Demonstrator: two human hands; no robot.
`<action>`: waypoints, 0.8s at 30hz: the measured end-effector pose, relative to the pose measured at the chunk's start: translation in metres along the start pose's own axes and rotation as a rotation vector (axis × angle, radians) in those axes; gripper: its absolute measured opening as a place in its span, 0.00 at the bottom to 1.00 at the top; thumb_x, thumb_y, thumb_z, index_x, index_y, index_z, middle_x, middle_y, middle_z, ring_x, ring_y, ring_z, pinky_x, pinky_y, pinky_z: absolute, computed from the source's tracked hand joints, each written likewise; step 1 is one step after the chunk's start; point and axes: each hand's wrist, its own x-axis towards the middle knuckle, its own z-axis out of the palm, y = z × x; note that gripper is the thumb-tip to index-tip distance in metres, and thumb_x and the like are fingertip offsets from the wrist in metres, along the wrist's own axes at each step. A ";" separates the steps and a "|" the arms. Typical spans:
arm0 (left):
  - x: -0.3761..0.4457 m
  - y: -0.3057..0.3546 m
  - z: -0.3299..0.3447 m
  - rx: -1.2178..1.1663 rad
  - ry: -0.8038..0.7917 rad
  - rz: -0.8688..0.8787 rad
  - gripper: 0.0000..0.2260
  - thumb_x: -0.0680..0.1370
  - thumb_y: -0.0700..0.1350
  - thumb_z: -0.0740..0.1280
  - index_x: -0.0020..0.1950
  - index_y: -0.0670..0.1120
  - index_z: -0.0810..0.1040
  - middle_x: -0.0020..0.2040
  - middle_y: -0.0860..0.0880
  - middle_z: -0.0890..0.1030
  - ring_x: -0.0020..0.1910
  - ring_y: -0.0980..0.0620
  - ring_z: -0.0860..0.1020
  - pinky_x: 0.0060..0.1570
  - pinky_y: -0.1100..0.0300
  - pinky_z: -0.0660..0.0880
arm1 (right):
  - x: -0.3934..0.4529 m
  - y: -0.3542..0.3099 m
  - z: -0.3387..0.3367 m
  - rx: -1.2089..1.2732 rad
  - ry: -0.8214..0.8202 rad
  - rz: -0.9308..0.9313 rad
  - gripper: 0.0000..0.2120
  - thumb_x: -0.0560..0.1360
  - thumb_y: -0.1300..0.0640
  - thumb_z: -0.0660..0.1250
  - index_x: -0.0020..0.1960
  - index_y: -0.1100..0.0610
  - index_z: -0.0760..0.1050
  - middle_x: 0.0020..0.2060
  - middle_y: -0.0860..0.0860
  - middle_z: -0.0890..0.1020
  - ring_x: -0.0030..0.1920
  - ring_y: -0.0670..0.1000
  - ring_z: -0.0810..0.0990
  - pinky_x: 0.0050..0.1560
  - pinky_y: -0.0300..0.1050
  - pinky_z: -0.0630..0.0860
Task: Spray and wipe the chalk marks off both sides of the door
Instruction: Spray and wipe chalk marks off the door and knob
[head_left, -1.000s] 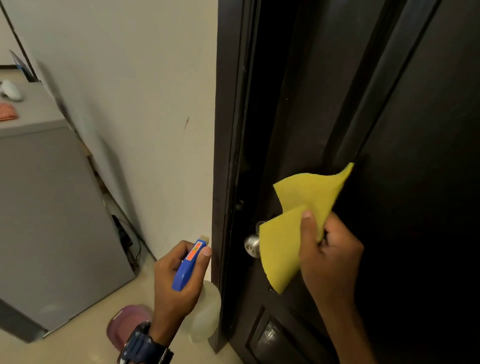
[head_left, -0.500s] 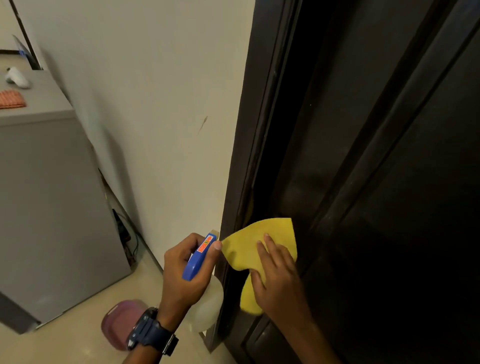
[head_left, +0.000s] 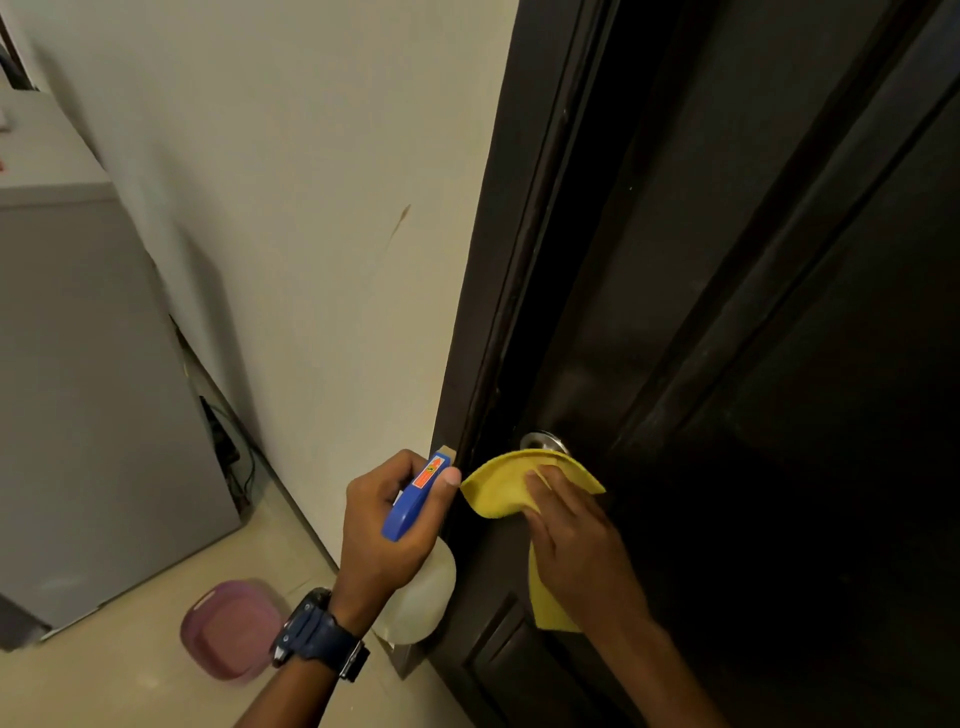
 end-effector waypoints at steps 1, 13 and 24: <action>0.001 0.001 0.002 -0.003 -0.004 0.002 0.15 0.76 0.58 0.65 0.41 0.47 0.78 0.32 0.58 0.77 0.30 0.52 0.75 0.31 0.71 0.70 | 0.002 0.002 -0.003 -0.021 0.008 -0.035 0.22 0.80 0.51 0.57 0.66 0.61 0.78 0.64 0.59 0.80 0.64 0.60 0.79 0.59 0.54 0.80; 0.012 0.012 0.017 -0.027 0.019 0.048 0.19 0.76 0.66 0.63 0.43 0.51 0.77 0.34 0.59 0.78 0.32 0.53 0.77 0.33 0.72 0.71 | 0.016 0.009 0.008 0.311 -0.175 -0.033 0.23 0.80 0.60 0.60 0.75 0.56 0.70 0.75 0.55 0.69 0.76 0.53 0.65 0.74 0.46 0.62; 0.002 0.015 0.011 0.053 0.060 0.036 0.12 0.76 0.54 0.65 0.43 0.46 0.78 0.33 0.60 0.78 0.31 0.55 0.77 0.32 0.73 0.70 | 0.038 0.009 0.022 0.182 -0.051 -0.061 0.17 0.72 0.59 0.72 0.61 0.57 0.83 0.59 0.57 0.83 0.58 0.58 0.83 0.56 0.54 0.80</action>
